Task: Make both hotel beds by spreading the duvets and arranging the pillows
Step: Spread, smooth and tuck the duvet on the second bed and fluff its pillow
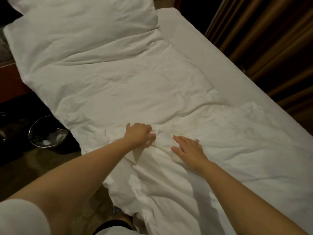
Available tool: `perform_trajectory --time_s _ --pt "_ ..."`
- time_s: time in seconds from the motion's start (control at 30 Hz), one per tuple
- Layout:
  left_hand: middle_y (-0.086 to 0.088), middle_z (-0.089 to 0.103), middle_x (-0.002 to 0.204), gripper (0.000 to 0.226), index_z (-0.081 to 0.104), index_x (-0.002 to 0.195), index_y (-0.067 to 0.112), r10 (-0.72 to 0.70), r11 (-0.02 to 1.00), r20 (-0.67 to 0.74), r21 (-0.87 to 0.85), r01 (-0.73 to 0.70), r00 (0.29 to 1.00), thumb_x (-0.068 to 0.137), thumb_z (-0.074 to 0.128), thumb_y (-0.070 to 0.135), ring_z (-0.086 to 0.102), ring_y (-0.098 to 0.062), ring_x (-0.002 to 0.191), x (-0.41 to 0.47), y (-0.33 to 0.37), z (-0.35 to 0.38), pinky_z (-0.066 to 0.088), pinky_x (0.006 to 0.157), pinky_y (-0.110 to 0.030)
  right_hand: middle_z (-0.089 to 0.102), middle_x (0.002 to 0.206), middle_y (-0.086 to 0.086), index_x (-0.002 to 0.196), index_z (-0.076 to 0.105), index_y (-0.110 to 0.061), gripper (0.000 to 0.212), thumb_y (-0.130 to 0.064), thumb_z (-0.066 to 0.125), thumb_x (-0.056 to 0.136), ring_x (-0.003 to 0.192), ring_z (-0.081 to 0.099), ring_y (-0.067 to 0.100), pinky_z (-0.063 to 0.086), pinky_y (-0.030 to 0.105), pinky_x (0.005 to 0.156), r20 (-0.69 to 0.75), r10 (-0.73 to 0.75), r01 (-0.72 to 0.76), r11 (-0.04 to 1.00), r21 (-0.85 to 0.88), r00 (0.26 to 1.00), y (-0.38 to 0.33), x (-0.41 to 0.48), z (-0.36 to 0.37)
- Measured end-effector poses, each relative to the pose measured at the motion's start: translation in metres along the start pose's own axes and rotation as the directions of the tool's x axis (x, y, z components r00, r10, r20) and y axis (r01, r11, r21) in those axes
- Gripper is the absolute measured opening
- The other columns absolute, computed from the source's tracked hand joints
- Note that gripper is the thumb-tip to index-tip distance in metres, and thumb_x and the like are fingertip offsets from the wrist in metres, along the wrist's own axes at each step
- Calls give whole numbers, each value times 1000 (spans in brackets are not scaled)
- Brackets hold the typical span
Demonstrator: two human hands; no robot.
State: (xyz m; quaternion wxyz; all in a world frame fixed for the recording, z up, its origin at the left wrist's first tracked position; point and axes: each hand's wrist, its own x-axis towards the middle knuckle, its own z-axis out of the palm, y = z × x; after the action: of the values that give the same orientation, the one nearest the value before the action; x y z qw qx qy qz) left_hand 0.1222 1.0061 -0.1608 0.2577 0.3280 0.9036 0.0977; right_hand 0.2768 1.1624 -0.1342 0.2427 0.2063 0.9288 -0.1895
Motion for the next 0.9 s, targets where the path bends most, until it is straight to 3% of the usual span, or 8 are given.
perform_trajectory --time_s 0.07,0.1,0.23,0.3,0.4,0.57,0.8,0.9 --pt "-6 66 103 19 58 89 20 33 999 -80 -8 -34 996 93 47 36 59 -28 103 -1 1 4 40 81 -32 19 157 -7 149 22 -36 53 -54 25 99 145 14 14 4 45 117 13 54 -53 998 -36 998 4 -3 -1" --pt "-9 66 105 19 61 92 19 -20 1000 -108 -23 18 994 94 48 33 59 -29 103 3 -9 3 42 79 -32 15 159 -7 150 19 -36 54 -54 22 99 146 10 15 3 46 117 9 90 -89 994 -59 996 8 -5 -2" --pt "-6 64 108 23 66 99 20 -270 962 -44 41 271 962 95 48 32 57 -27 103 20 -55 -13 41 84 -33 -4 161 -7 152 3 -36 59 -54 23 99 148 -4 17 -1 47 117 -24 230 -231 970 -68 973 31 -21 -9" --pt "-3 61 107 23 65 105 22 -223 964 -15 143 223 975 94 45 25 56 -25 103 26 -41 -13 40 85 -34 -8 161 -6 152 -1 -36 61 -53 24 100 148 -7 18 -1 46 117 -2 262 -262 963 -54 965 36 -30 -7" --pt "-5 54 118 33 53 122 23 -28 984 22 176 23 999 90 46 20 52 -28 111 29 7 -2 41 89 -40 -9 161 -6 152 -2 -36 61 -53 26 100 148 -7 18 -1 47 118 -14 280 -280 960 -23 960 36 -40 -4" --pt "-5 50 134 43 42 139 28 129 989 12 78 -129 992 98 35 41 49 -28 119 30 74 10 40 94 -40 -8 161 -6 152 -2 -35 61 -50 28 101 148 -7 20 1 47 118 -123 268 -274 961 -36 955 44 -55 -17" --pt "-7 50 131 47 35 141 27 187 971 25 148 -189 982 95 39 34 48 -27 119 8 151 13 35 97 -42 0 161 -5 152 5 -35 59 -46 32 101 148 -1 20 3 48 117 -241 228 -234 972 6 943 80 -62 -43" --pt "-6 50 131 51 32 143 27 149 972 30 177 -152 988 93 42 31 47 -26 119 3 171 14 35 97 -41 3 161 -5 152 7 -35 56 -43 31 102 148 0 20 2 48 117 -246 161 -172 985 -23 956 104 -64 -45"
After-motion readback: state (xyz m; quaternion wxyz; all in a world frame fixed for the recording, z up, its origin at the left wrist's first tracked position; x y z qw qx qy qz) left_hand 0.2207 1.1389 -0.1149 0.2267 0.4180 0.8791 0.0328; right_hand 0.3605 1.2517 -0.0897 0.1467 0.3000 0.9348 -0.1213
